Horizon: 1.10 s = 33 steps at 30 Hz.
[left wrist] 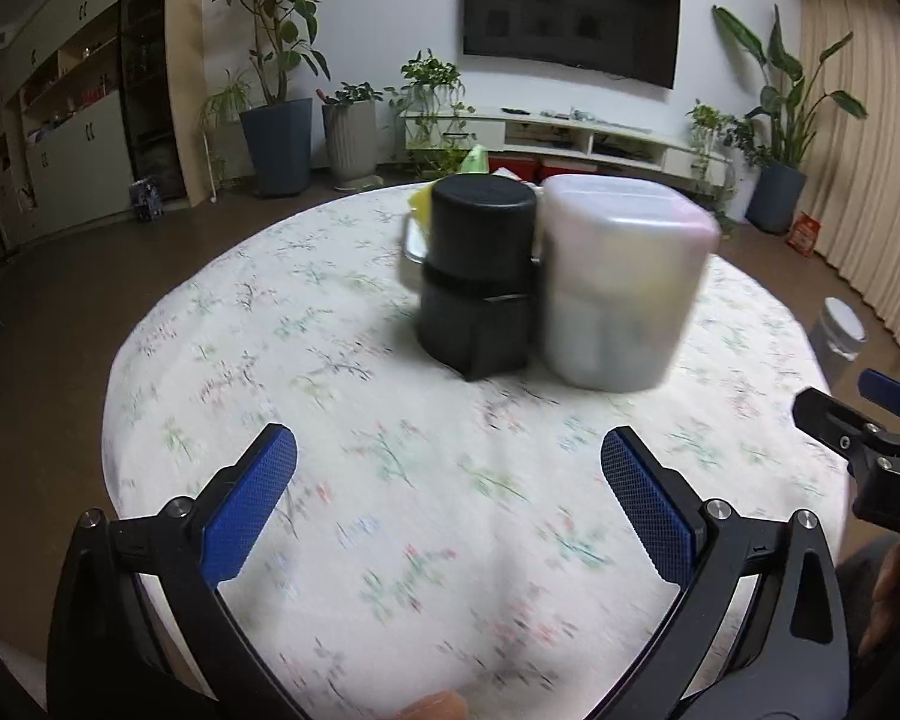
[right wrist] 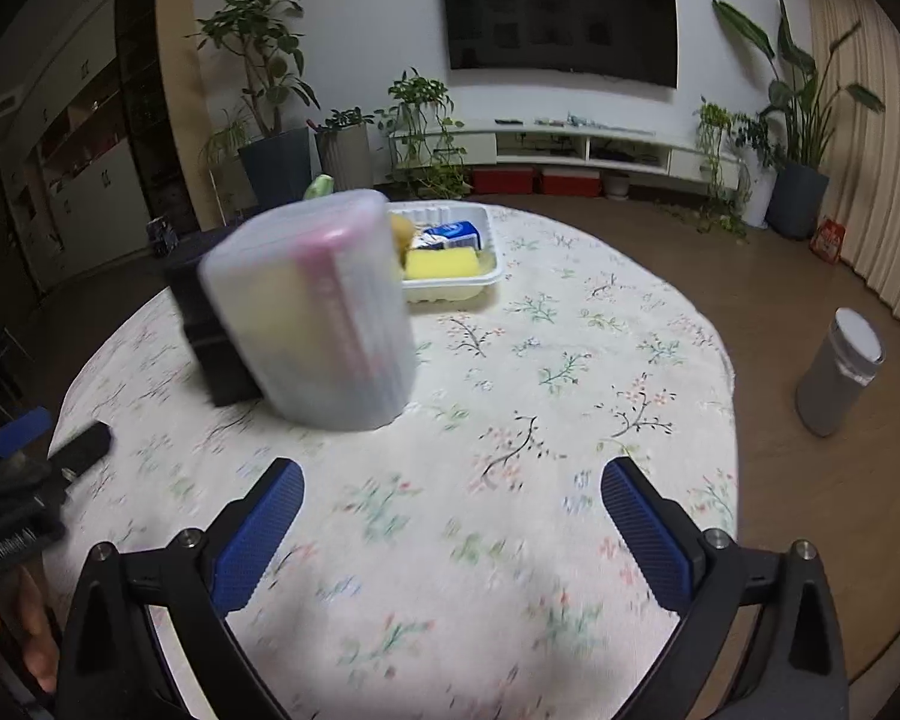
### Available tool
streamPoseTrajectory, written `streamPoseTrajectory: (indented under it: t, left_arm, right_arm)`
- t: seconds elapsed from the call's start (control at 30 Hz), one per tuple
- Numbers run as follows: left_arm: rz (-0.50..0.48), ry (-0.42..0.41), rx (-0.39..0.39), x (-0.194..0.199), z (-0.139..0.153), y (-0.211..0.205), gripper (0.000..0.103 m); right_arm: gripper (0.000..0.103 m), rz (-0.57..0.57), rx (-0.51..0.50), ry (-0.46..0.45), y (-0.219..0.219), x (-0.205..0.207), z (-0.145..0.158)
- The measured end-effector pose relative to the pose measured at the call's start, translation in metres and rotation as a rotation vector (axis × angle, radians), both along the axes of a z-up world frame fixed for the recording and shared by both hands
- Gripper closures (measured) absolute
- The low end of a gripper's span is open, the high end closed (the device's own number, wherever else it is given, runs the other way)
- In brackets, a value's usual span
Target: Organize soft objects
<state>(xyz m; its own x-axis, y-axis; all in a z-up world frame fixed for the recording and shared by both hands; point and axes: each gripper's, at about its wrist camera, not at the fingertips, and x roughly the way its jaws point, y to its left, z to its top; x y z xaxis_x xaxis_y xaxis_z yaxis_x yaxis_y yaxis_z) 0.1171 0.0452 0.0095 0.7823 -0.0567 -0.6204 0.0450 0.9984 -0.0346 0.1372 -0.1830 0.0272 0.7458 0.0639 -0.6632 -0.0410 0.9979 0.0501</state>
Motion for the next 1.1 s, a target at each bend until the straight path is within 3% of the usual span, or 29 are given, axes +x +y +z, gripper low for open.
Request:
streamPoseTrajectory:
  t: [0.23, 0.43, 1.1]
  left_arm:
    - [0.001, -0.047, -0.032, -0.03, 0.023, -0.004, 0.0]
    - [0.038, -0.022, -0.025, -0.038, 0.025, -0.004, 0.0]
    - [0.089, 0.002, -0.001, -0.046, 0.023, 0.004, 0.0]
  right_arm:
    - [0.0, 0.02, -0.03, -0.05, 0.021, -0.037, 0.024]
    - [0.0, 0.028, -0.038, -0.068, 0.036, -0.054, 0.032]
    - [0.0, -0.005, -0.06, -0.088, 0.035, -0.065, 0.035]
